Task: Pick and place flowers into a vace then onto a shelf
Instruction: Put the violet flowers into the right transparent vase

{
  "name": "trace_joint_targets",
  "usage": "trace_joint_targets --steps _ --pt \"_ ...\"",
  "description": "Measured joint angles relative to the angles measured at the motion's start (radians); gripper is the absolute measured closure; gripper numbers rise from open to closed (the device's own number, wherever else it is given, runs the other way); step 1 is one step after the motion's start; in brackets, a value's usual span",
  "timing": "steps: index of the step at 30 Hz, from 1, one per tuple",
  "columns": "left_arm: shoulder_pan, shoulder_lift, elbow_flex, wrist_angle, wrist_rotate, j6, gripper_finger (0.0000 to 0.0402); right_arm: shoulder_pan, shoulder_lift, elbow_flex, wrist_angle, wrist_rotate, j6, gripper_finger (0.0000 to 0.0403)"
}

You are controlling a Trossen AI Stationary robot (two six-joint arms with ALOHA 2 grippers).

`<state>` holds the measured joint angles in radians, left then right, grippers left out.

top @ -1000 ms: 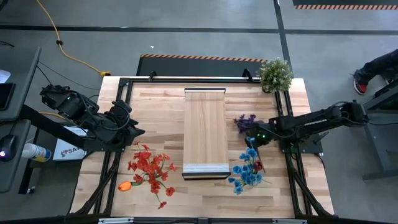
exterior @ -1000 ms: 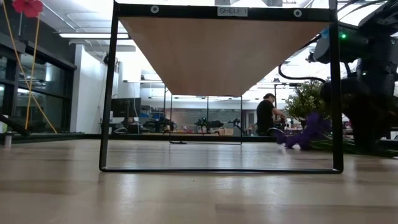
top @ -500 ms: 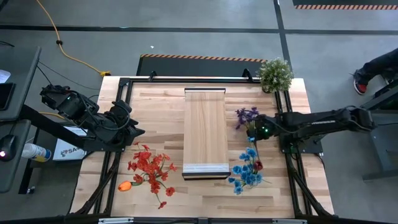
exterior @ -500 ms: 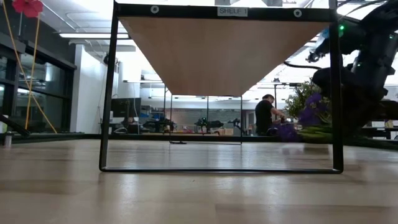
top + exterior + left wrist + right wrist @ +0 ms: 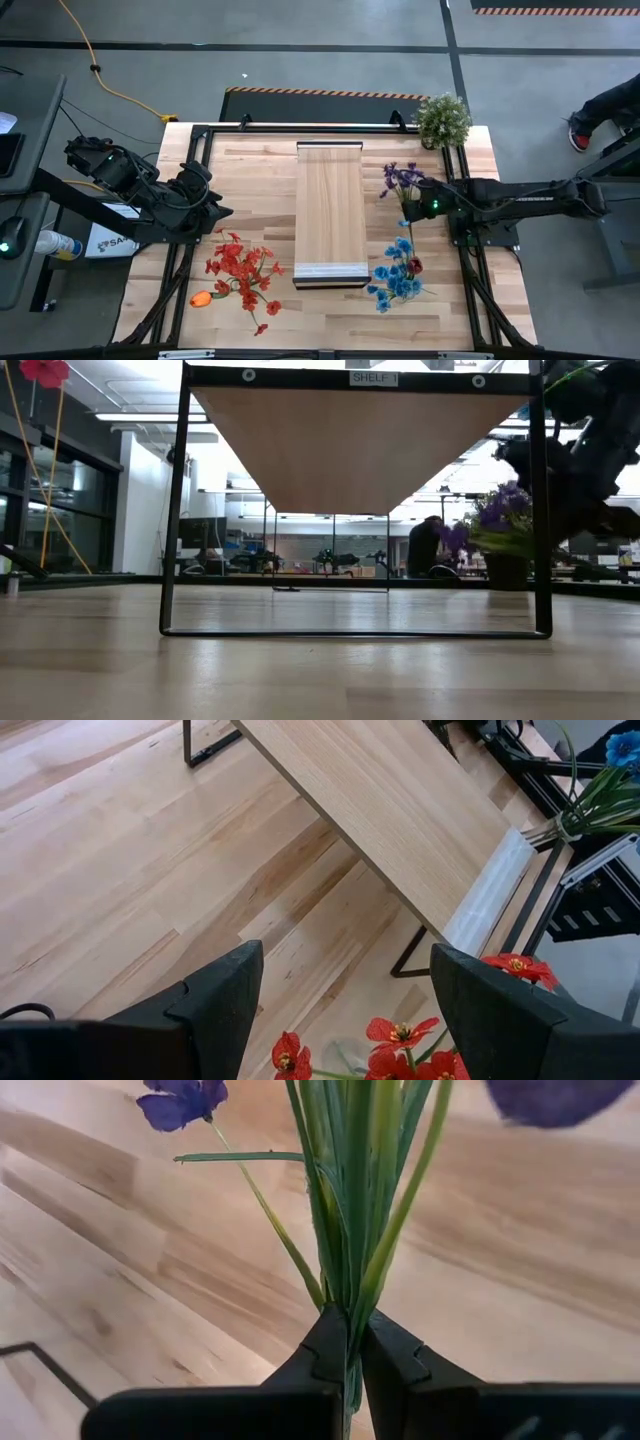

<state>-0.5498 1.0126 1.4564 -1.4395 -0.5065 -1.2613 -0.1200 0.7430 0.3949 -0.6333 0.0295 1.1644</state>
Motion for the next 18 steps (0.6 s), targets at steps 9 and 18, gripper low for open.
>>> trace_joint_targets --steps 9,18 --pt "0.0 0.0 0.0 0.0 -0.001 0.0 0.0081 0.0 -0.064 0.182 -0.169 0.15 -0.077 0.0395" --pt "0.0 0.0 0.0 0.0 -0.002 0.0 0.008 0.0 -0.064 0.5 -0.39 0.361 -0.207 0.0395"
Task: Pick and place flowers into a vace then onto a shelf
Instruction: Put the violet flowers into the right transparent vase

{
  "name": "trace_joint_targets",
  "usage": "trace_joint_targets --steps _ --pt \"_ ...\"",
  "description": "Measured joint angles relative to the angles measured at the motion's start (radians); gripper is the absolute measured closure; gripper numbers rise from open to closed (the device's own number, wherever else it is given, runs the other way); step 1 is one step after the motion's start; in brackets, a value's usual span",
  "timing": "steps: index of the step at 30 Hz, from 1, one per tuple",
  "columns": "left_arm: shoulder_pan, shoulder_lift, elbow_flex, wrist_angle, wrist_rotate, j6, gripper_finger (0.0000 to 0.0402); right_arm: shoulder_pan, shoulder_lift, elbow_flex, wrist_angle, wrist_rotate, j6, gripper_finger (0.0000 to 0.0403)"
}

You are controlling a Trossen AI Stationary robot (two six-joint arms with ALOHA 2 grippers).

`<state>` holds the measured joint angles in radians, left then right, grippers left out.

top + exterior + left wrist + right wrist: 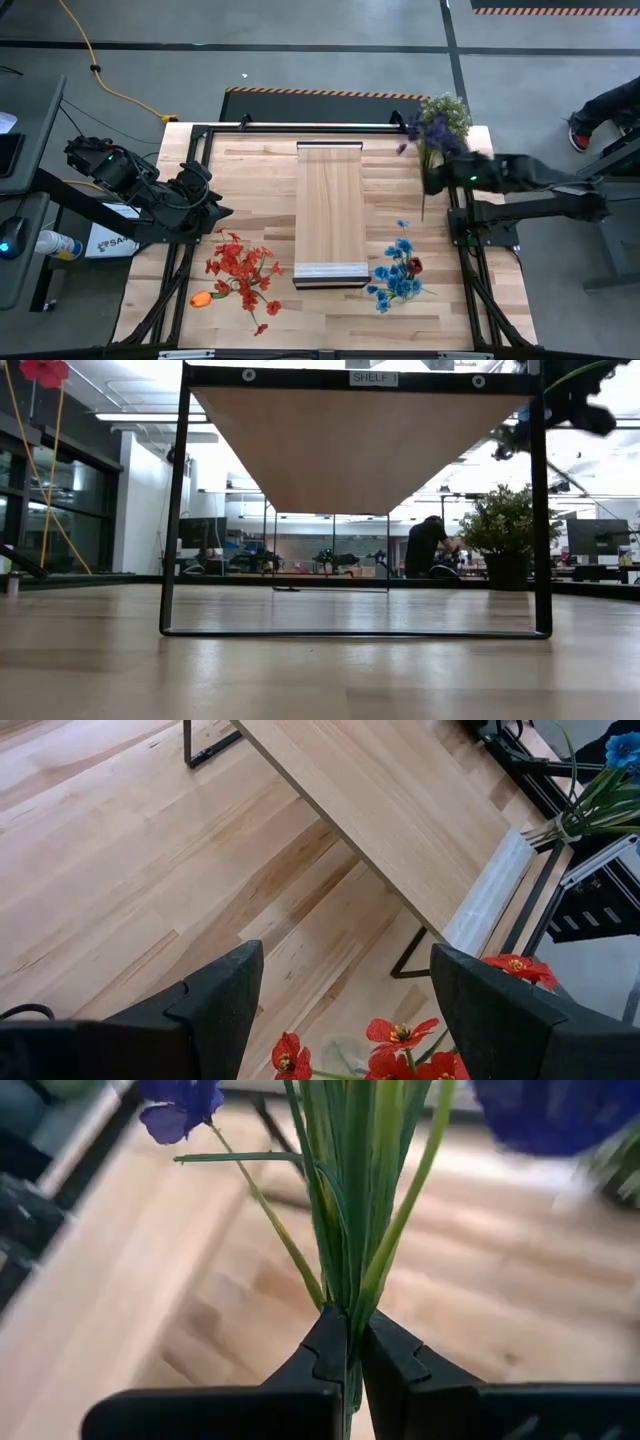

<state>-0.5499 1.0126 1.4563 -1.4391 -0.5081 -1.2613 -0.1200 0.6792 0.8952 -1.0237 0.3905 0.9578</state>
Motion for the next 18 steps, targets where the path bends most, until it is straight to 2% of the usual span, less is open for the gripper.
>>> trace_joint_targets --steps 9,18 --pt "0.0 0.0 0.0 0.0 -0.003 0.0 0.008 0.0 0.001 0.273 -0.092 0.124 -0.106 0.0395" --pt "0.0 0.0 0.0 0.0 -0.007 0.0 0.008 0.0 0.002 0.387 -0.094 0.14 -0.172 0.0395"
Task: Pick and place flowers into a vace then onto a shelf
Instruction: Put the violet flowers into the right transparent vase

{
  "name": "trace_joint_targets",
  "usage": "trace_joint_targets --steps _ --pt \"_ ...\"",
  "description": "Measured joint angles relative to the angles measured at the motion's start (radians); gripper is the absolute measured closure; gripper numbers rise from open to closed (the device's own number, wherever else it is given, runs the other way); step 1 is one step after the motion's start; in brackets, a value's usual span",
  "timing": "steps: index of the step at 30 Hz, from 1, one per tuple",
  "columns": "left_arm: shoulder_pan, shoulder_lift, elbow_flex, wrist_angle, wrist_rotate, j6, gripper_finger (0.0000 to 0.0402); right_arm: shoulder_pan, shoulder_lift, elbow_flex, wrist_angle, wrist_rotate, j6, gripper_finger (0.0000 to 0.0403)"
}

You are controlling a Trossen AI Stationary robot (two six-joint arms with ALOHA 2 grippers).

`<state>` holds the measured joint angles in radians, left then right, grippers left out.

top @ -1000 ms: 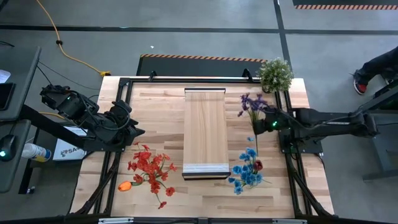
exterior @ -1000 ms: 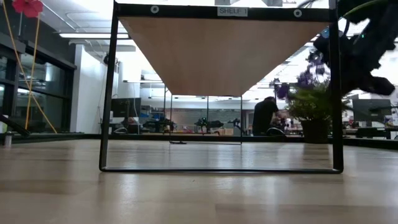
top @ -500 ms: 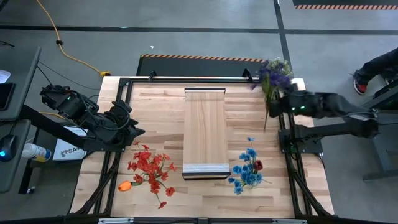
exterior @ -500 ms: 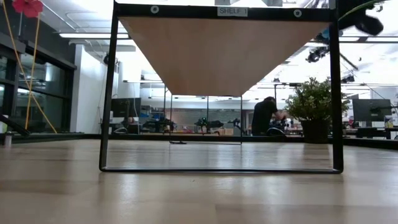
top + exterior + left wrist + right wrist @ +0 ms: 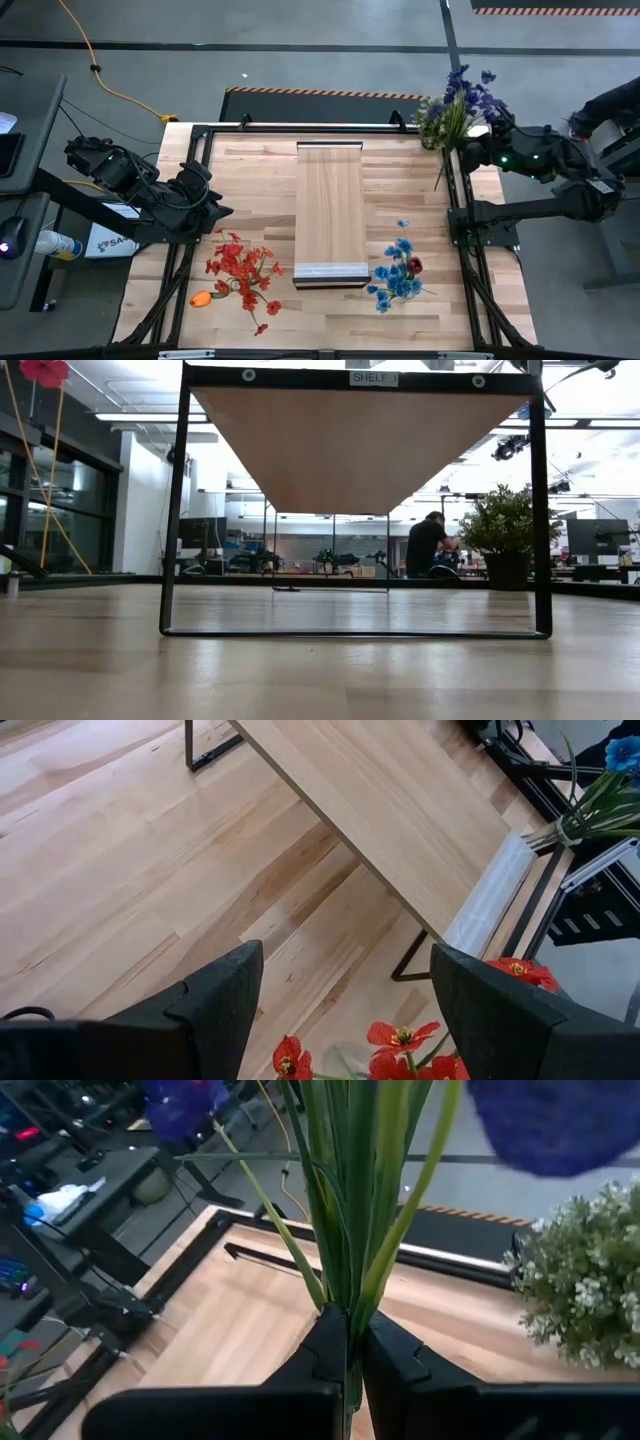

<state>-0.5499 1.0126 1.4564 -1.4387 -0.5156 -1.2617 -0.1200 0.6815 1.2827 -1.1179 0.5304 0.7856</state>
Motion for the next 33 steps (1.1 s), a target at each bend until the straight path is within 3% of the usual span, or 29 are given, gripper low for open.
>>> trace_joint_targets --steps 6,17,33 --pt "0.0 0.0 0.0 0.0 -0.001 0.0 0.0082 0.0 -0.001 0.03 0.039 -0.018 -0.044 0.0395" --pt "0.0 0.0 0.0 0.0 -0.003 0.0 0.0082 0.0 -0.001 0.077 0.176 -0.155 -0.148 0.0396" --pt "0.0 0.0 0.0 0.0 -0.003 0.0 0.0081 0.001 -0.003 0.08 0.453 -0.475 -0.345 0.0396"
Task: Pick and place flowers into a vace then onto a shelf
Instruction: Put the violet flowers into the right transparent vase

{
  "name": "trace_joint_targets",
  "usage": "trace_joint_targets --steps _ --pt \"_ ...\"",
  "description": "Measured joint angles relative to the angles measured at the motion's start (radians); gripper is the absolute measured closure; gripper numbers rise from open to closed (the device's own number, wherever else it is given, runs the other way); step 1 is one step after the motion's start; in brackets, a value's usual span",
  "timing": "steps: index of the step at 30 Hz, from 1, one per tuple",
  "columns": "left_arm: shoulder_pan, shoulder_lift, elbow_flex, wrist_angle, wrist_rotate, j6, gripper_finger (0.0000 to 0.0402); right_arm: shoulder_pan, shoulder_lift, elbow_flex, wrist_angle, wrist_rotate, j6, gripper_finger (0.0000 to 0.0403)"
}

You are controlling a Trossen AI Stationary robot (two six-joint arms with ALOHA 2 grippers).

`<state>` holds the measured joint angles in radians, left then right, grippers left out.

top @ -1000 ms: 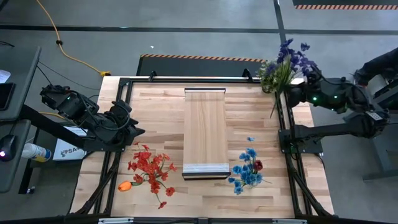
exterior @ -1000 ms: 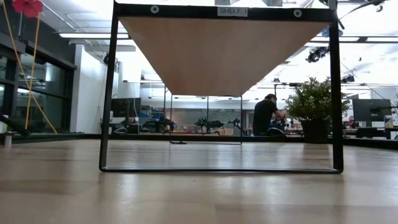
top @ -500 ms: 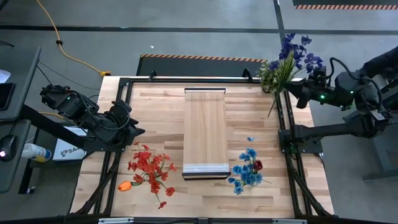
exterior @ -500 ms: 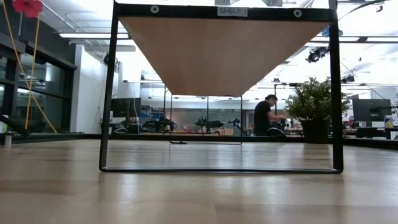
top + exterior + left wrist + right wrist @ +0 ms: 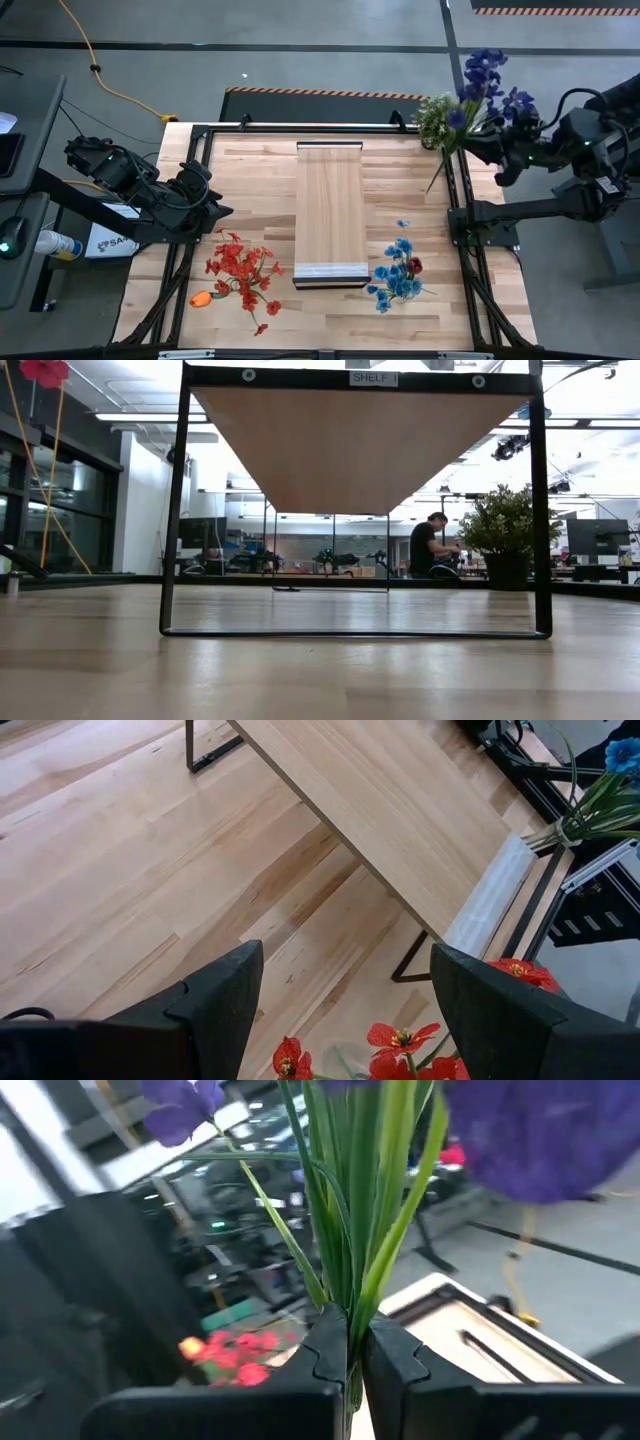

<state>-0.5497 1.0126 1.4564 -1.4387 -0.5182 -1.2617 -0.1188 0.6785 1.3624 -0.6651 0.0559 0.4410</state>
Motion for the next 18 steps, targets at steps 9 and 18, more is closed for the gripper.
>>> trace_joint_targets --steps 9,18 --pt "0.0 0.0 0.0 0.0 0.0 0.0 0.008 0.004 0.0 0.0 0.089 -0.201 -0.064 0.0396" --pt "0.0 0.0 0.0 0.0 -0.013 -0.002 0.008 0.004 0.002 0.0 0.197 -0.345 -0.076 0.0396"
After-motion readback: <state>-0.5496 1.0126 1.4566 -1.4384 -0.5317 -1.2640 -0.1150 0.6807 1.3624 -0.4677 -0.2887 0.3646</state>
